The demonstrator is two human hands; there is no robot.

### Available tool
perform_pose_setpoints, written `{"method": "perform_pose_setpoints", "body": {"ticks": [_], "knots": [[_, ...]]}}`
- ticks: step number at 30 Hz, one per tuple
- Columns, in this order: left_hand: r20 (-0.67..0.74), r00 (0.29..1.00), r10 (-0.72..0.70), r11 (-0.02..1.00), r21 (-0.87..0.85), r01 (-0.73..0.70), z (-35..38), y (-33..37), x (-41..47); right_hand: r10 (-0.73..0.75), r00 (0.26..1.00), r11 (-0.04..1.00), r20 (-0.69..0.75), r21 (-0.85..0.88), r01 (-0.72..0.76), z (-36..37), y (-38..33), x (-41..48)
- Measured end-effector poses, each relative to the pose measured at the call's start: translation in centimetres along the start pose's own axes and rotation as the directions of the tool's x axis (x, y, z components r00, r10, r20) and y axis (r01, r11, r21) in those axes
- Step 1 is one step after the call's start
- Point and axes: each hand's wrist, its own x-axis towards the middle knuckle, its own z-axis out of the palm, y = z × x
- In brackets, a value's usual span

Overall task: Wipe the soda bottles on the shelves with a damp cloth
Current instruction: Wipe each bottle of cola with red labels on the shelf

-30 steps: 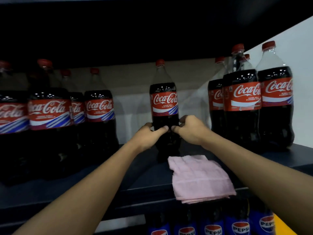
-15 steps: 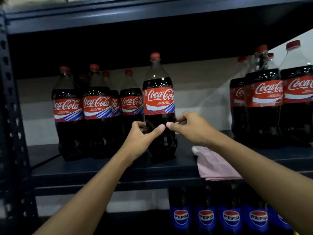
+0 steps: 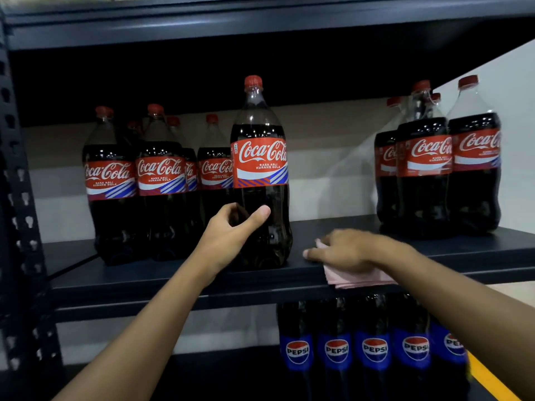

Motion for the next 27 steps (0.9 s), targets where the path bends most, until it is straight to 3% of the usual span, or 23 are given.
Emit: {"method": "perform_pose_setpoints", "body": {"ticks": [2, 8, 10, 12, 14, 16, 19, 21, 23, 24, 27], "knots": [[0.004, 1.0, 0.001, 1.0, 0.003, -0.001, 0.0, -0.2, 0.1, -0.003, 0.998, 1.0, 0.066, -0.02, 0.005, 0.4, 0.1, -0.1], [0.023, 1.0, -0.001, 1.0, 0.002, 0.001, -0.1, 0.3, -0.2, -0.036, 0.999, 0.999, -0.018, -0.004, 0.036, 0.9, 0.3, -0.1], [0.023, 1.0, 0.006, 1.0, 0.016, -0.007, -0.2, 0.4, -0.2, -0.015, 0.994, 0.993, -0.105, 0.116, 0.027, 1.1, 0.2, -0.6], [0.022, 1.0, 0.006, 1.0, 0.03, -0.007, -0.1, 0.5, -0.3, 0.045, 0.981, 0.928, -0.189, 0.373, 0.029, 0.7, 0.4, -0.8], [0.019, 1.0, 0.003, 0.999, 0.035, -0.004, -0.1, 0.6, -0.4, 0.169, 0.956, 0.739, -0.241, 0.673, 0.039, -0.2, 0.3, -1.0], [0.025, 1.0, -0.001, 0.999, 0.033, 0.0, -0.2, 0.9, -0.5, 0.304, 0.923, 0.406, -0.236, 0.908, 0.098, -1.0, -0.5, -1.7], [0.055, 0.998, -0.012, 1.0, 0.019, 0.011, 0.0, 1.0, -0.5, 0.409, 0.874, -0.007, -0.262, 0.957, 0.29, -2.5, -2.9, -2.5], [0.067, 0.998, -0.013, 1.0, 0.009, 0.013, 0.3, 1.0, -0.6, 0.43, 0.839, -0.12, -0.333, 0.9, 0.419, -3.0, -5.5, -2.4], [0.052, 0.999, -0.001, 1.0, 0.024, 0.0, 0.6, 0.9, -0.4, 0.336, 0.817, -0.122, -0.469, 0.838, 0.531, -2.9, -8.4, -1.8], [0.04, 0.999, 0.006, 0.999, 0.05, -0.008, 0.8, 1.0, -0.4, 0.273, 0.779, -0.054, -0.565, 0.799, 0.599, -2.3, -9.5, -1.4], [0.093, 0.996, 0.013, 1.0, 0.005, -0.014, 0.5, 0.9, 0.0, 0.112, 0.554, 0.407, -0.825, 0.547, 0.732, 0.2, -10.5, -0.1]]}}
